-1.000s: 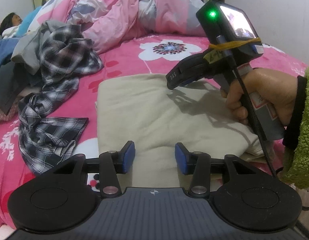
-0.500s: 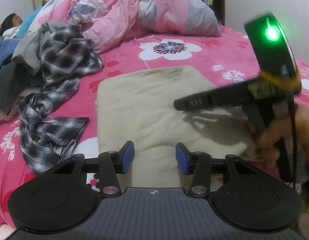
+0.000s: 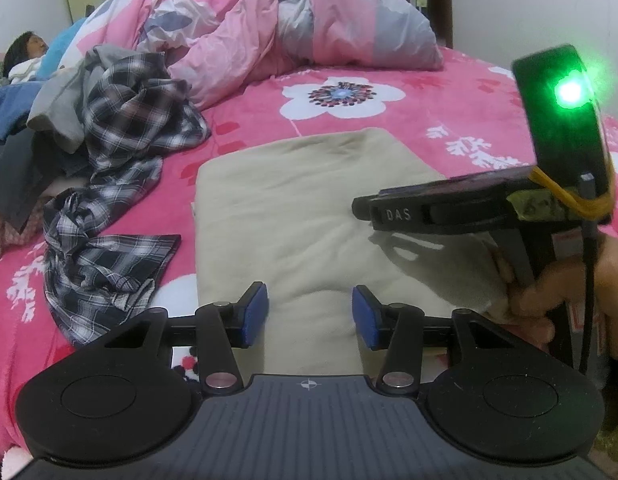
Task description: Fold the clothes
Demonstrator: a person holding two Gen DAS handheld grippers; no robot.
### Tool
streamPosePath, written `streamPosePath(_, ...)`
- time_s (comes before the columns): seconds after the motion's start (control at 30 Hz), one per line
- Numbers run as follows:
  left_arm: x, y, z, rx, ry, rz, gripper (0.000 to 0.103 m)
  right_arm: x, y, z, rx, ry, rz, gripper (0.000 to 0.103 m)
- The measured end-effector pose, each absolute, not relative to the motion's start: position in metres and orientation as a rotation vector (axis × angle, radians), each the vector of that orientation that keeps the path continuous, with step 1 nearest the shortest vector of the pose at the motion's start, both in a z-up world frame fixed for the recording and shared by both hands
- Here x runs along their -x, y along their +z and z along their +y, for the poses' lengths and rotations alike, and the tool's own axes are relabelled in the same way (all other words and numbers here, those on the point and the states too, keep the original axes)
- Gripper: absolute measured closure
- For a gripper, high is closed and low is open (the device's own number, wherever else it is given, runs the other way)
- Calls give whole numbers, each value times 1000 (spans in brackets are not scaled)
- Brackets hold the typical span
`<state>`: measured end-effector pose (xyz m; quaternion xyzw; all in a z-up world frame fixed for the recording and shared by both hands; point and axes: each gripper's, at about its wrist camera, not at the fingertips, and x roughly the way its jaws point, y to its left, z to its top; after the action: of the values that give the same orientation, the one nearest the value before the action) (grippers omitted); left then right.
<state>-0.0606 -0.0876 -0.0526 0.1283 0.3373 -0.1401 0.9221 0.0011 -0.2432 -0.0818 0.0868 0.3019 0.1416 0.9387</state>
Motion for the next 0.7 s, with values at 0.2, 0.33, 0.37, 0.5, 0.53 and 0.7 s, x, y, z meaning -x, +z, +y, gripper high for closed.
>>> streamPosePath(0.2,65,-55,-84,-264,-300,671,54,33,-87,-251,-211,286,543,79)
streamPosePath(0.33,69,-58,-83,-272,-311,651,53,58,-89,-259,-235,291,491,76)
streamPosePath(0.37,69,-58,-83,-273,-313,646,53,64,-89,-260,-241,293,477,75)
streamPosePath(0.5,71,-60,-80,-261,-325,627,52,86,-84,-270,-287,304,450,70)
streamPosePath(0.53,71,-60,-78,-254,-329,622,52,91,-80,-272,-301,312,449,66)
streamPosePath(0.7,72,-63,-73,-224,-349,603,51,109,-66,-270,-284,386,412,63)
